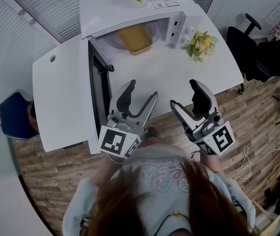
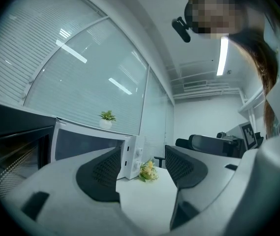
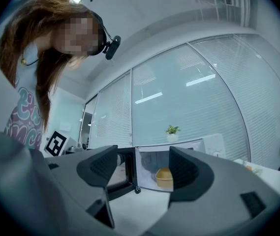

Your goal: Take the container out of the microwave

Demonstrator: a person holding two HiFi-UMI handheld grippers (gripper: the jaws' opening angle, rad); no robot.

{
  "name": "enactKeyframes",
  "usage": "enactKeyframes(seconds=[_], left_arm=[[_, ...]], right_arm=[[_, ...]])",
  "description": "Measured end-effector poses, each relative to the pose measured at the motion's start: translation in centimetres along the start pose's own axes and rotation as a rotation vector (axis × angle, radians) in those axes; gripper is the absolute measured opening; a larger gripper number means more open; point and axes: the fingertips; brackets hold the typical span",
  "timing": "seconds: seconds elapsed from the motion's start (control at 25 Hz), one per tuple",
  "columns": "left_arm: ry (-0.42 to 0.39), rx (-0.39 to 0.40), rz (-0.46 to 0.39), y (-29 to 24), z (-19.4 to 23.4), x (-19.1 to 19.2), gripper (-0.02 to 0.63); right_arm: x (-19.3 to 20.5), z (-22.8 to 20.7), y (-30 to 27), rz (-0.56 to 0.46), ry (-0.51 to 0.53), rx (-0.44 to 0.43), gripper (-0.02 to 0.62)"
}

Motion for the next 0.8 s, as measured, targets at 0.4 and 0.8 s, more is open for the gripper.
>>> enactKeyframes(seconds=[0.4,0.8], left_arm=[[0.018,-0.053,-0.002,0.0,1.0,0.3,0.255],[0.025,-0.175,-0.029,-0.4,1.8,-0.1,0.255]], right_arm=[[1.0,-0.5,-0.2,0.032,0.020,-0.023,0.318],[1.2,-2.1,-1.6,0.025,0.011,-0.145,0.318]])
Point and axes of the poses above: the fingertips, and each gripper's own axes: y backward along the fingers, z to its left, x out of its underside, and after that the axes turned 15 degrees about y, right-handed
